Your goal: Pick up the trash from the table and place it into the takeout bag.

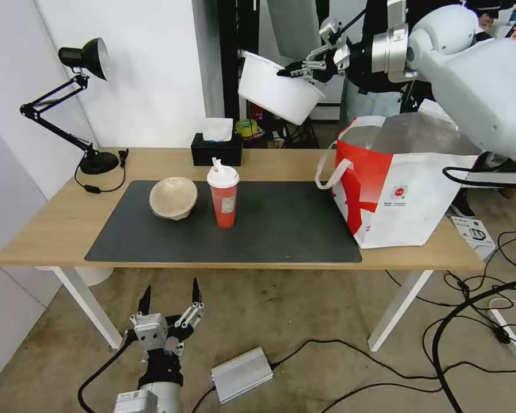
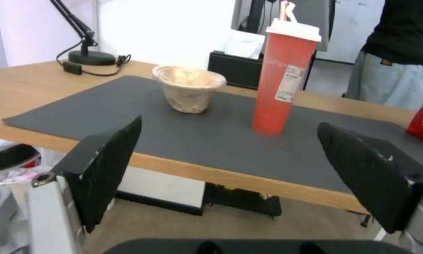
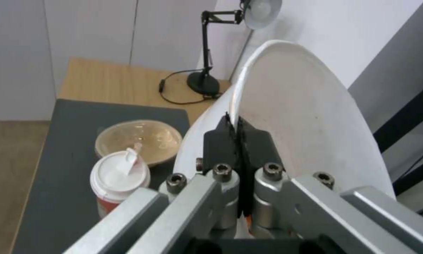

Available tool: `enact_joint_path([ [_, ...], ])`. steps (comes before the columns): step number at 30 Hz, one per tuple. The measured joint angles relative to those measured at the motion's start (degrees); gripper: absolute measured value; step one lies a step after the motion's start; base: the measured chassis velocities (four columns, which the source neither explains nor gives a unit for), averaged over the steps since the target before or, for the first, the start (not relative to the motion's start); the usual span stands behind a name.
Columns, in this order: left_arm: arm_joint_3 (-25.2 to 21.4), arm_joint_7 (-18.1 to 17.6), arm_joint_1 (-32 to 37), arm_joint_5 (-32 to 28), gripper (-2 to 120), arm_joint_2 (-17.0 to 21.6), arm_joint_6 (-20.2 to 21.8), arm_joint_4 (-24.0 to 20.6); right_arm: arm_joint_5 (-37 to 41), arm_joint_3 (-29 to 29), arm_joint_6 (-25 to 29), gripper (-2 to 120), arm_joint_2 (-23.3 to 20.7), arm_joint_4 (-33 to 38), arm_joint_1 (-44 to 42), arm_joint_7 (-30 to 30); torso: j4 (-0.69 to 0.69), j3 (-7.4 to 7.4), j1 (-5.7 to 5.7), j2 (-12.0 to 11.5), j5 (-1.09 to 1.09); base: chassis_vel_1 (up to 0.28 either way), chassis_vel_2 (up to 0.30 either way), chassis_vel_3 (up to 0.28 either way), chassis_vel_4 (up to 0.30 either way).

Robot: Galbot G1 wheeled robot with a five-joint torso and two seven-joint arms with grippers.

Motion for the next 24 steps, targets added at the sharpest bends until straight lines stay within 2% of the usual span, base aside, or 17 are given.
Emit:
enact_joint_path([
  [8,0.2,-0.1,0.0,0.0,100,0.6,0.0,0.1,-0.1,-0.1,-0.2,0,-2.4,1.9,-0.3,0.4,0.0,0.0,0.0,0.0,0.0,0.0,0.0,0.0,0.0],
  [24,0.3,-0.6,-0.3,-0.2,100,2.2,0.2,-0.7,2.0,-0.7,-1.1,0,-14.3,10.4,-2.8,2.3,-0.01,0.0,0.0,0.0,0.02,0.0,0.0,0.0,0.0],
])
